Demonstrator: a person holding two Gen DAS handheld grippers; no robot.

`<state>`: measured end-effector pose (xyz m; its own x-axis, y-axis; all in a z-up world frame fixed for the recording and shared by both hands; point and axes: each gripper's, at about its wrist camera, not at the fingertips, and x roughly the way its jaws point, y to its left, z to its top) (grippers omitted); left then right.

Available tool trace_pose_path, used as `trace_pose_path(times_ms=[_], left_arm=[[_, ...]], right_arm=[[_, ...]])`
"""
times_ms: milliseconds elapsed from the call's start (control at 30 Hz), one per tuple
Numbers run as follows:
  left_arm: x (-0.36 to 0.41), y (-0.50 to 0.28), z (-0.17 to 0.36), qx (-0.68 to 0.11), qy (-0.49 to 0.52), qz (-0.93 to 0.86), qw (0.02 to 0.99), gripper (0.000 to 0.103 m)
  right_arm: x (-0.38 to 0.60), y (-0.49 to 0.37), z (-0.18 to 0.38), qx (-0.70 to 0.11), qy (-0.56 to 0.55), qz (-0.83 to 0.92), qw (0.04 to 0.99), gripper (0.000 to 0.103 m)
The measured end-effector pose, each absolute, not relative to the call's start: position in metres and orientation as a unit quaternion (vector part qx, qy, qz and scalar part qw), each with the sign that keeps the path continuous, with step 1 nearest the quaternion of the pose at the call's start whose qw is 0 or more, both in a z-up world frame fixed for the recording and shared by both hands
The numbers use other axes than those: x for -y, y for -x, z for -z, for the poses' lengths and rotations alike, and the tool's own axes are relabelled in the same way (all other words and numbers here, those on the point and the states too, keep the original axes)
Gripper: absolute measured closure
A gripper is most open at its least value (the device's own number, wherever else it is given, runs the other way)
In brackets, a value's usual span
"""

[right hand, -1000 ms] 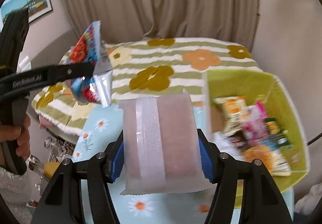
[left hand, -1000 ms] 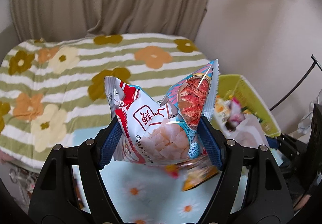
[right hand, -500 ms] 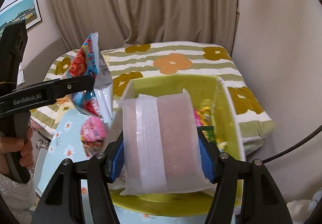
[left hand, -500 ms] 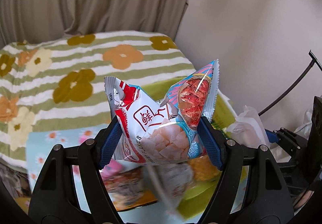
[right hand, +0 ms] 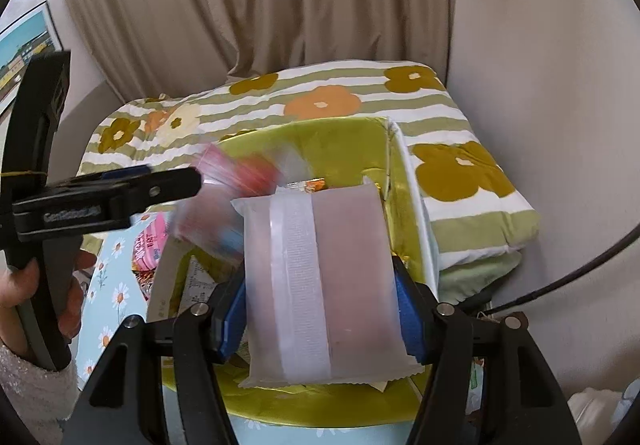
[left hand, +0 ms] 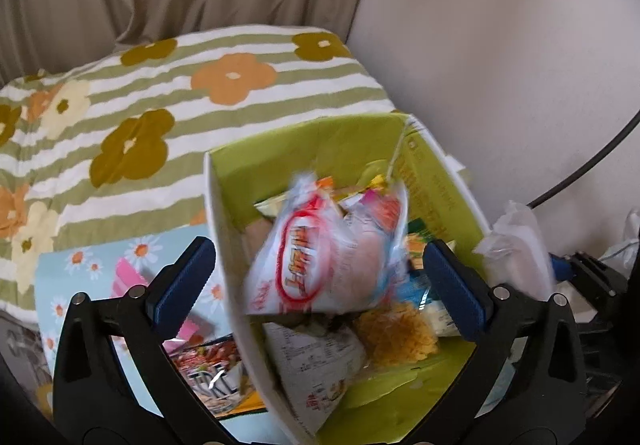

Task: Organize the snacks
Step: 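Carry both packets over the box and open both tools to drop them inside, then withdraw both tools from the box toward the remaining two snack bags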

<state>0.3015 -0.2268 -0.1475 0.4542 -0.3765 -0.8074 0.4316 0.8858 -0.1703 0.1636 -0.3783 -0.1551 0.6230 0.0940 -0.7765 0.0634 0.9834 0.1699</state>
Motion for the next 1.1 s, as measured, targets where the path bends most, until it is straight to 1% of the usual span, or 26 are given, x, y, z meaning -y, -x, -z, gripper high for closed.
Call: trace_pose_path(times_ms=[100,300,533,733,767,800,833,867,900,1000,1100], left_arm=[[0.217,-0.296,0.152,-0.472,-0.036,0.227,0.851,0.000],[0.188,-0.285,0.158,-0.482,-0.018,0.215,0.849,0.000],[0.172,-0.277,0.157,-0.478,-0.021,0.197,0.856,0.000],[0.164,-0.272,0.154,-0.476,-0.017,0.190,0.858,0.000],[0.162,-0.271,0.154,-0.476,-0.016,0.188,0.859,0.000],[0.162,-0.271,0.153,-0.476,-0.016,0.187,0.859,0.000],[0.161,-0.270,0.153,-0.476,-0.017,0.185,0.860,0.000],[0.159,-0.268,0.153,-0.475,-0.017,0.184,0.860,0.000],[0.158,-0.267,0.153,-0.475,-0.016,0.183,0.860,0.000],[0.155,-0.264,0.153,-0.476,-0.011,0.182,0.861,0.000],[0.155,-0.259,0.153,-0.475,-0.012,0.181,0.861,0.000]], right_arm=[[0.383,-0.164,0.160,-0.439,-0.090,-0.007,0.894,0.044],[0.388,-0.170,0.173,-0.452,-0.105,-0.003,0.886,0.044],[0.375,-0.195,0.175,-0.467,-0.106,-0.015,0.877,0.044],[0.358,-0.209,0.187,-0.484,-0.120,-0.046,0.866,0.043],[0.354,-0.209,0.187,-0.481,-0.117,-0.048,0.868,0.042],[0.350,-0.205,0.185,-0.473,-0.112,-0.050,0.873,0.032],[0.348,-0.202,0.182,-0.463,-0.105,-0.053,0.879,0.012],[0.345,-0.199,0.180,-0.456,-0.099,-0.055,0.882,0.004],[0.343,-0.194,0.177,-0.445,-0.086,-0.054,0.890,0.000],[0.342,-0.188,0.176,-0.444,-0.060,-0.048,0.893,0.000],[0.345,-0.184,0.177,-0.449,-0.059,-0.048,0.890,0.000]])
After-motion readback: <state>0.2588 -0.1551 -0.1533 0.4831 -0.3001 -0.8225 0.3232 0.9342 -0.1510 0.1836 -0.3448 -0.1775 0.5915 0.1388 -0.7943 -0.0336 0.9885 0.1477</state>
